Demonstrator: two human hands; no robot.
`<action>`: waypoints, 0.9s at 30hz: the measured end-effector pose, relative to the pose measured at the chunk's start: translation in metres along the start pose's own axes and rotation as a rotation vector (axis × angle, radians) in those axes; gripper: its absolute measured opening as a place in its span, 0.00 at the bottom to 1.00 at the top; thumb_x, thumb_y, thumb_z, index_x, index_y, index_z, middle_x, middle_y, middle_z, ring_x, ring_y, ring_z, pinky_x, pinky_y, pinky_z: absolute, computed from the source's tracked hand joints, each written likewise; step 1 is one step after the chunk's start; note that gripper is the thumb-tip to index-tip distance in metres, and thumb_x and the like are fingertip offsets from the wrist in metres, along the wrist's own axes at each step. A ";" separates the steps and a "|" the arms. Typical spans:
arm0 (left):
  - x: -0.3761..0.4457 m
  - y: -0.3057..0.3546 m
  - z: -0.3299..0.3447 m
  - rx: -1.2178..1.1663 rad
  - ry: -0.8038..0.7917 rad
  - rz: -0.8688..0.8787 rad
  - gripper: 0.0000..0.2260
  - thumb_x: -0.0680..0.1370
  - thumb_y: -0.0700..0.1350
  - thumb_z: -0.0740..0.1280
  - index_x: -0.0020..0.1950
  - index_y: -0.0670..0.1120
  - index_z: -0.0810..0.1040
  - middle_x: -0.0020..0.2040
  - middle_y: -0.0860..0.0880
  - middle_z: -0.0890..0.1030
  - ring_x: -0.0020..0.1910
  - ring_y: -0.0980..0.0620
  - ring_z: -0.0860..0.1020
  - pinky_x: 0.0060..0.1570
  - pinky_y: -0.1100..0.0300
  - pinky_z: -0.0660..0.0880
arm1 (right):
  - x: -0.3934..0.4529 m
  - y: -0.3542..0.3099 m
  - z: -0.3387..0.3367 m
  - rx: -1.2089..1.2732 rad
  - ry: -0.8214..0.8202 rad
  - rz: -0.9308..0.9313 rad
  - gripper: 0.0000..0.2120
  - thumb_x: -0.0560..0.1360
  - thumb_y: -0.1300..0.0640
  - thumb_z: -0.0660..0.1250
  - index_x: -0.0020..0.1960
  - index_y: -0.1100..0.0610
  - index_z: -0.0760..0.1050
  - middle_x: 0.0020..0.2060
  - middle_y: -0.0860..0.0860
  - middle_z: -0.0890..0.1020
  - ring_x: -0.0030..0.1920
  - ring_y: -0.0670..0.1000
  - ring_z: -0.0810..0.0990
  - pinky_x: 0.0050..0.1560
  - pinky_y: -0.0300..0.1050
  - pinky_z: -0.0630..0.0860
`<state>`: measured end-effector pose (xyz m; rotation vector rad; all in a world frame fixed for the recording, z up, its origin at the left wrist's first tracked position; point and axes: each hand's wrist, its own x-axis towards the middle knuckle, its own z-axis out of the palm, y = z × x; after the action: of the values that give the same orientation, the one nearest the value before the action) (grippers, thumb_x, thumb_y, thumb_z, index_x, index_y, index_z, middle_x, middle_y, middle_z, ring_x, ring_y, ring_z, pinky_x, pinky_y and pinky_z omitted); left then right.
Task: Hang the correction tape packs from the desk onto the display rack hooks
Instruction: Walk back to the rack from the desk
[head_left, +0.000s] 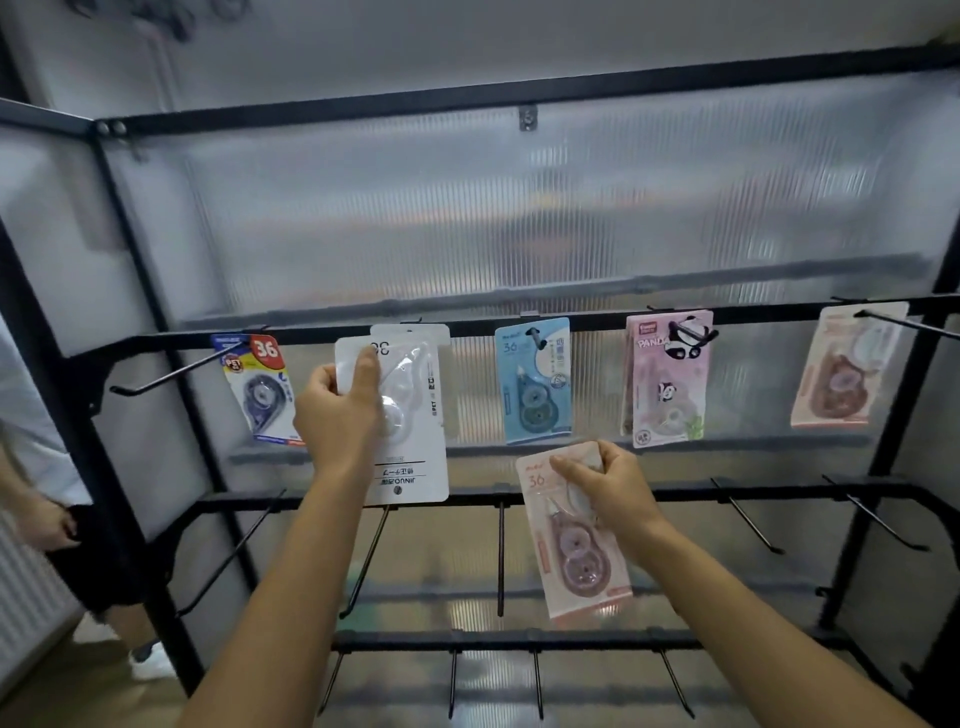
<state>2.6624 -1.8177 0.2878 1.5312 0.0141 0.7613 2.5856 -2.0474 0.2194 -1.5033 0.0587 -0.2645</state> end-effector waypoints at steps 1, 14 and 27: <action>0.000 -0.001 0.001 -0.003 0.006 0.008 0.14 0.75 0.58 0.68 0.42 0.48 0.76 0.38 0.51 0.79 0.36 0.52 0.77 0.34 0.58 0.73 | 0.002 0.001 -0.001 0.005 -0.001 0.009 0.06 0.74 0.59 0.68 0.48 0.60 0.74 0.40 0.57 0.83 0.36 0.53 0.84 0.32 0.41 0.78; -0.025 -0.012 0.013 -0.603 0.253 -0.321 0.09 0.81 0.48 0.62 0.54 0.42 0.74 0.47 0.48 0.82 0.37 0.57 0.82 0.34 0.61 0.78 | 0.003 -0.009 0.039 0.014 -0.523 -0.017 0.14 0.70 0.58 0.72 0.55 0.56 0.77 0.49 0.54 0.83 0.47 0.55 0.83 0.44 0.44 0.80; -0.059 -0.045 0.001 0.244 0.126 0.186 0.26 0.70 0.29 0.65 0.68 0.38 0.69 0.69 0.39 0.67 0.70 0.42 0.64 0.68 0.61 0.57 | 0.015 -0.015 0.038 -0.464 -0.130 -0.246 0.05 0.73 0.58 0.71 0.39 0.52 0.77 0.40 0.48 0.84 0.43 0.48 0.85 0.41 0.49 0.82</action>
<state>2.6365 -1.8392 0.2214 1.7295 0.0607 1.0340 2.6056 -2.0135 0.2384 -1.9895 -0.1814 -0.3670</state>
